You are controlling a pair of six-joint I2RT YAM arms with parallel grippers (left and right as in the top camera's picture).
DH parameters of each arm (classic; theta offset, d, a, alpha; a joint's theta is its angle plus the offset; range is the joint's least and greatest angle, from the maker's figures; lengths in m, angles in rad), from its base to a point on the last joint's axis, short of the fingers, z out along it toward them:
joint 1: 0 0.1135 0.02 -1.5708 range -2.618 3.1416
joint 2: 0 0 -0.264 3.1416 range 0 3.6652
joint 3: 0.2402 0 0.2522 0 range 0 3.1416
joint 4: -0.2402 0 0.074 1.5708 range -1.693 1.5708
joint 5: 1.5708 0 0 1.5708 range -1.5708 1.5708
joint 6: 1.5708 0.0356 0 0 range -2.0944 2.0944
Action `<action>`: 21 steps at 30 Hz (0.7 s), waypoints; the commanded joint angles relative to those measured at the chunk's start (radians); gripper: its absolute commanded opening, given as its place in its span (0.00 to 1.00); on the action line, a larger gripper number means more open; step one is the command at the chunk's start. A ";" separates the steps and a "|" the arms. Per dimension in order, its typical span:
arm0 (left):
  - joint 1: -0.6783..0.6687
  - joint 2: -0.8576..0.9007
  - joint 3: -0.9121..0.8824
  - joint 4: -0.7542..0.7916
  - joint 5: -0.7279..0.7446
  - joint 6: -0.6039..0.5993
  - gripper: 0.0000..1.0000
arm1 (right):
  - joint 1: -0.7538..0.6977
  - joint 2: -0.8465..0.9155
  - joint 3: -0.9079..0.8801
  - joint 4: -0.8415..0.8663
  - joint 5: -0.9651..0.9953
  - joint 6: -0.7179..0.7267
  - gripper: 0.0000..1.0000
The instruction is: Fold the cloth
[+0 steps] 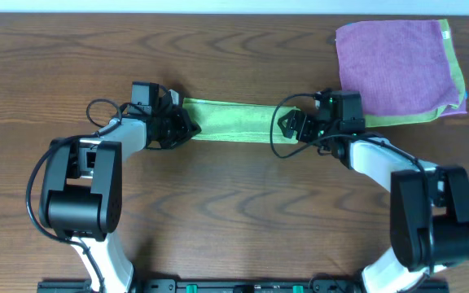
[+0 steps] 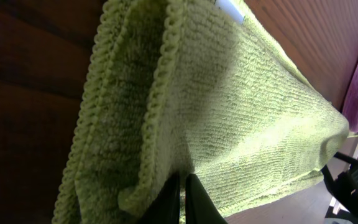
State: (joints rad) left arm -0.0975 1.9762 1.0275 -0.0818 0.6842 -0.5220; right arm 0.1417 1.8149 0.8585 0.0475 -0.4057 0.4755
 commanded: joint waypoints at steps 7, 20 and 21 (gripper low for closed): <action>0.005 0.000 0.003 -0.025 -0.092 0.021 0.07 | 0.070 0.134 -0.013 0.109 -0.032 0.070 0.70; 0.005 0.000 0.003 -0.026 -0.088 0.017 0.05 | 0.082 -0.010 -0.008 0.195 -0.022 0.043 0.01; 0.005 0.000 0.003 -0.026 -0.088 0.017 0.06 | 0.085 -0.030 -0.008 0.193 -0.021 0.043 0.01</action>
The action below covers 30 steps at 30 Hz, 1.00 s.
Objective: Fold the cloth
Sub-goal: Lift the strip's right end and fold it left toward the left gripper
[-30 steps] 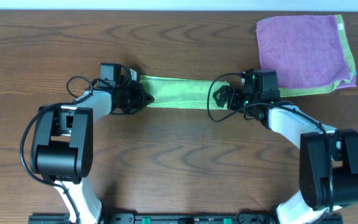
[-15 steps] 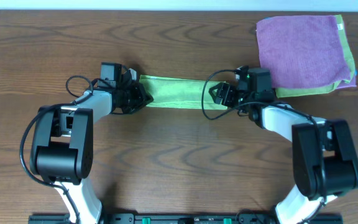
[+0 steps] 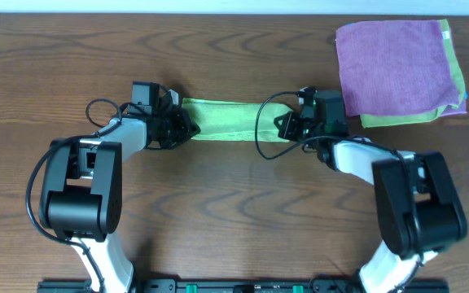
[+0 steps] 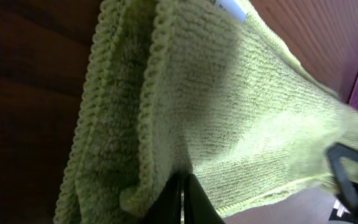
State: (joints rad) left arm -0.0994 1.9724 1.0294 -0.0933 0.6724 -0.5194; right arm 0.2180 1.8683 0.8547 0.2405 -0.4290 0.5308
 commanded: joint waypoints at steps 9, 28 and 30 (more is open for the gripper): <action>0.007 0.004 0.001 -0.010 -0.069 0.006 0.06 | 0.081 -0.163 0.002 0.000 -0.001 0.004 0.01; 0.007 0.004 0.002 0.000 -0.017 0.007 0.06 | 0.283 0.009 0.286 -0.126 0.167 -0.016 0.01; 0.007 0.003 0.002 0.001 -0.008 0.007 0.05 | 0.301 0.038 0.317 -0.132 0.167 -0.021 0.01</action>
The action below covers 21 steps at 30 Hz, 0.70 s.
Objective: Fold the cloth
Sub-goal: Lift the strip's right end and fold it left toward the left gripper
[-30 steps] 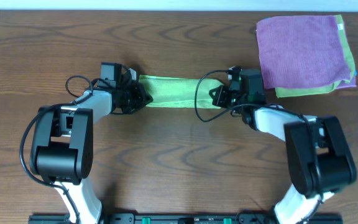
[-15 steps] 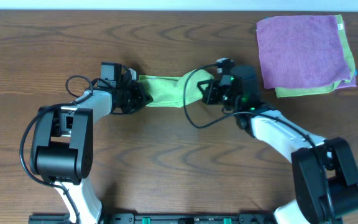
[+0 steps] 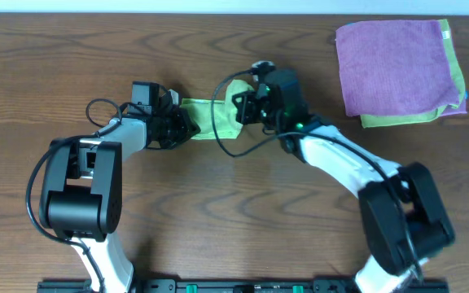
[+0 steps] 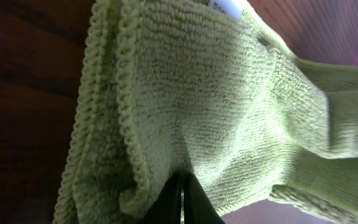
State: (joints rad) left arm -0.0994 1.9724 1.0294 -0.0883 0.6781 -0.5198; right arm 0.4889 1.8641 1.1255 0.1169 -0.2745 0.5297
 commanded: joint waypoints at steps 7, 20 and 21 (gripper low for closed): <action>0.008 -0.011 0.002 -0.005 0.014 0.008 0.06 | 0.093 0.113 0.132 -0.042 0.016 -0.047 0.01; 0.048 -0.154 0.003 -0.017 0.024 0.019 0.05 | 0.121 0.140 0.151 -0.048 0.036 -0.056 0.01; 0.055 -0.169 0.003 -0.018 0.021 0.019 0.06 | 0.121 0.141 0.151 -0.045 0.036 -0.056 0.01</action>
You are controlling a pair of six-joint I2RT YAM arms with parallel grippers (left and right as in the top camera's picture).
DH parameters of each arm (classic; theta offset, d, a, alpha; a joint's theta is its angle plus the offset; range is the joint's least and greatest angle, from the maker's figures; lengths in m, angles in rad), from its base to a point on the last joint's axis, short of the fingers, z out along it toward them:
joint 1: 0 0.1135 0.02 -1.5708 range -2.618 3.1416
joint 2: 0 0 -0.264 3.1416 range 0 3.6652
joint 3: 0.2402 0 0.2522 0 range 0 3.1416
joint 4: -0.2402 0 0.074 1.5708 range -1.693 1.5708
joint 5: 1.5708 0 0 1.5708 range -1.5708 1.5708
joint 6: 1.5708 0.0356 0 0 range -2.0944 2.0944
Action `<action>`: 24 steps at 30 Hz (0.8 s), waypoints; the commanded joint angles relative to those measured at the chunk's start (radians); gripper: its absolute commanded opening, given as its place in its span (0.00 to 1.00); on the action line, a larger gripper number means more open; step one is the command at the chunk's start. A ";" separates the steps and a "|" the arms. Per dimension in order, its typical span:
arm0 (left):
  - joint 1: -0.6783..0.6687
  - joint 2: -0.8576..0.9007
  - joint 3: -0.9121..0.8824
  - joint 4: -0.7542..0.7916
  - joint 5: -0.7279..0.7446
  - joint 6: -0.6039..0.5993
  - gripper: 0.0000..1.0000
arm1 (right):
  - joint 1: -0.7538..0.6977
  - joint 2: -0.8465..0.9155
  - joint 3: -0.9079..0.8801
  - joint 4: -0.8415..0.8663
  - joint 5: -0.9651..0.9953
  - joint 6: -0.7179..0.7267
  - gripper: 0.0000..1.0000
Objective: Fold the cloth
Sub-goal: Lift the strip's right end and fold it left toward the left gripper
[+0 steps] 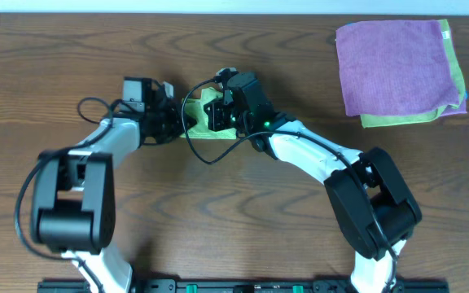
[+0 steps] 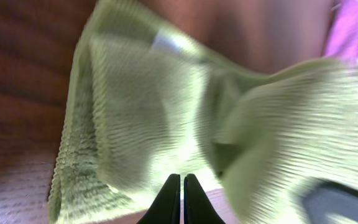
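Note:
The green cloth (image 1: 201, 125) lies bunched into a short doubled lump at the table's upper middle. My left gripper (image 1: 175, 124) is at its left end. In the left wrist view the fingers (image 2: 182, 178) are shut, their tips on the near edge of the blurred green cloth (image 2: 135, 118), which has a white tag (image 2: 166, 42). My right gripper (image 1: 216, 111) holds the cloth's other end raised and brought over onto the left part. Its jaws are hidden by the cloth and wrist.
A folded purple cloth (image 1: 393, 63) lies at the back right on another green one (image 1: 409, 119). Cables loop off both wrists near the cloth. The dark wood table (image 1: 243, 220) stretches bare toward the front.
My right gripper has carried its end of the cloth further left, nearly meeting my left gripper. The left gripper has shifted slightly left, and its view is now blurred.
The green cloth first lay as a long strip stretched between both grippers. My right gripper then stood further left at each moment, with the strip shorter and its right end lifted. Now that end lies over the left end, which my left gripper has kept pinched.

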State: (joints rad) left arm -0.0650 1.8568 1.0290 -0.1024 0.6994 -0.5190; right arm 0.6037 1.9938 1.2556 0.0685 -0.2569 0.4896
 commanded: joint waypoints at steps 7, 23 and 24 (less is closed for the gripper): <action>0.092 -0.111 0.003 -0.057 -0.055 0.042 0.06 | 0.016 0.037 0.024 0.046 0.018 -0.014 0.01; 0.159 -0.111 0.003 -0.090 -0.052 0.051 0.06 | 0.061 0.134 0.088 0.056 0.018 -0.011 0.02; 0.159 -0.111 0.003 -0.092 -0.053 0.051 0.06 | 0.063 0.135 0.088 0.061 0.018 -0.011 0.03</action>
State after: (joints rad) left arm 0.0898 1.7580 1.0290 -0.1844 0.6537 -0.4919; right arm 0.6525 2.1075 1.3174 0.1219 -0.2424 0.4892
